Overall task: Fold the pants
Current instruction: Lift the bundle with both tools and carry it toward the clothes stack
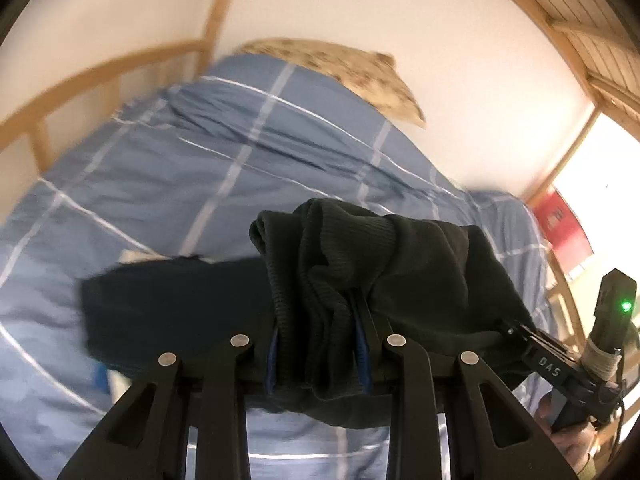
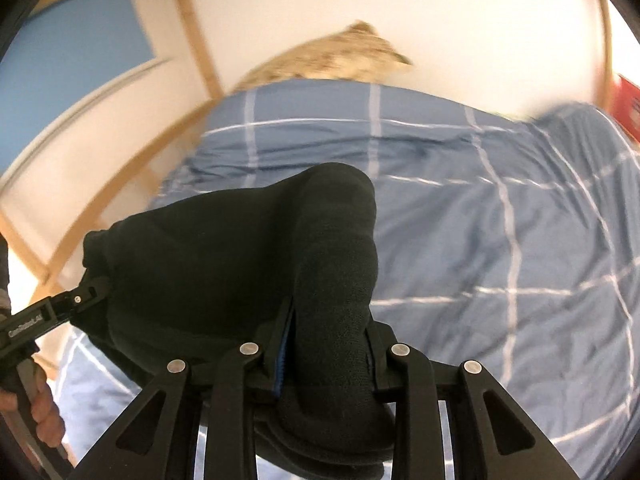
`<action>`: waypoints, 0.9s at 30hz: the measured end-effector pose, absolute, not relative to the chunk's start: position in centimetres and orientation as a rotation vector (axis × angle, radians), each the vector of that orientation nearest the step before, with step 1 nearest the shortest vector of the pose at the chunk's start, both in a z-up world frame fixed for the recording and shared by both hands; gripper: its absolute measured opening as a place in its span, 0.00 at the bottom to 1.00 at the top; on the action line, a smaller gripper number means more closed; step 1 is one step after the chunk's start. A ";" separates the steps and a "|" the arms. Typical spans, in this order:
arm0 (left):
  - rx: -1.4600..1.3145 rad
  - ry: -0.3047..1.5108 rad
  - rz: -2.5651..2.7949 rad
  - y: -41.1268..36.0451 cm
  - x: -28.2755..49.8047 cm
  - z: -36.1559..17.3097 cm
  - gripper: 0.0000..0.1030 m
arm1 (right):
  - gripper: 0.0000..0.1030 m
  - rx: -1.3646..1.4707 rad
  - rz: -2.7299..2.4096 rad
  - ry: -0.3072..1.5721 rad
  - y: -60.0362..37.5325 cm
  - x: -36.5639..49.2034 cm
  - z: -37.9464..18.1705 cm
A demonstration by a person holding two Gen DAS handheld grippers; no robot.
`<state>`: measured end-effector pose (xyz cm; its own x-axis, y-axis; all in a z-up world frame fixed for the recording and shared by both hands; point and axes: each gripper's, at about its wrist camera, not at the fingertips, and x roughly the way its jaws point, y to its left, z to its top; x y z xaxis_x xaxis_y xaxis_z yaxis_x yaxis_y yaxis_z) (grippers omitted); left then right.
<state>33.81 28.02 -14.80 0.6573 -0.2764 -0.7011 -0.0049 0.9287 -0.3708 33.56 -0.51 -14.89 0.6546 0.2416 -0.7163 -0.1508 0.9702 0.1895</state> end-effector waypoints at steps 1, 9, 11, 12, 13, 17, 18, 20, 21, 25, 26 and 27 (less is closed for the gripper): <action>-0.351 0.836 -0.134 29.3 33.7 -14.6 0.27 | 0.28 0.112 0.241 0.824 0.4 33.7 -14.9; -0.339 0.863 -0.004 38.4 34.7 -16.7 0.26 | 0.28 0.120 0.395 0.823 10.1 36.2 -16.2; -0.345 0.875 0.017 40.2 35.3 -17.7 0.26 | 0.28 0.122 0.414 0.825 11.9 36.7 -16.7; -0.349 0.881 0.022 40.6 35.5 -18.1 0.26 | 0.28 0.121 0.426 0.830 12.9 37.0 -17.2; -0.354 0.888 0.026 41.1 35.7 -18.7 0.26 | 0.28 0.118 0.431 0.833 13.4 37.3 -17.6; -0.329 0.933 0.024 42.0 36.5 -21.2 0.26 | 0.28 0.075 0.435 0.852 15.5 37.8 -19.1; -0.316 0.950 0.022 42.2 36.7 -21.9 0.26 | 0.28 0.073 0.435 0.861 15.7 37.8 -19.7; -0.308 0.971 0.021 42.5 36.6 -22.9 0.26 | 0.28 0.068 0.430 0.881 16.0 37.6 -20.6; -0.306 0.980 0.016 42.6 36.5 -23.4 0.26 | 0.28 0.063 0.426 0.889 16.2 37.6 -21.1; -0.303 1.004 0.021 43.0 36.4 -24.4 0.29 | 0.36 0.040 0.387 0.924 16.5 37.7 -22.4; -0.291 1.013 0.030 43.1 36.4 -24.7 0.32 | 0.36 0.038 0.380 0.932 16.5 37.8 -22.6; -0.269 1.024 0.040 43.0 36.4 -24.9 0.34 | 0.40 0.035 0.375 0.943 16.5 37.8 -22.7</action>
<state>36.45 43.01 -24.85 0.5220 -0.0918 -0.8480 -0.1584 0.9665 -0.2022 37.80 16.46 -22.68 0.5274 0.3291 -0.7833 -0.2988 0.9349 0.1916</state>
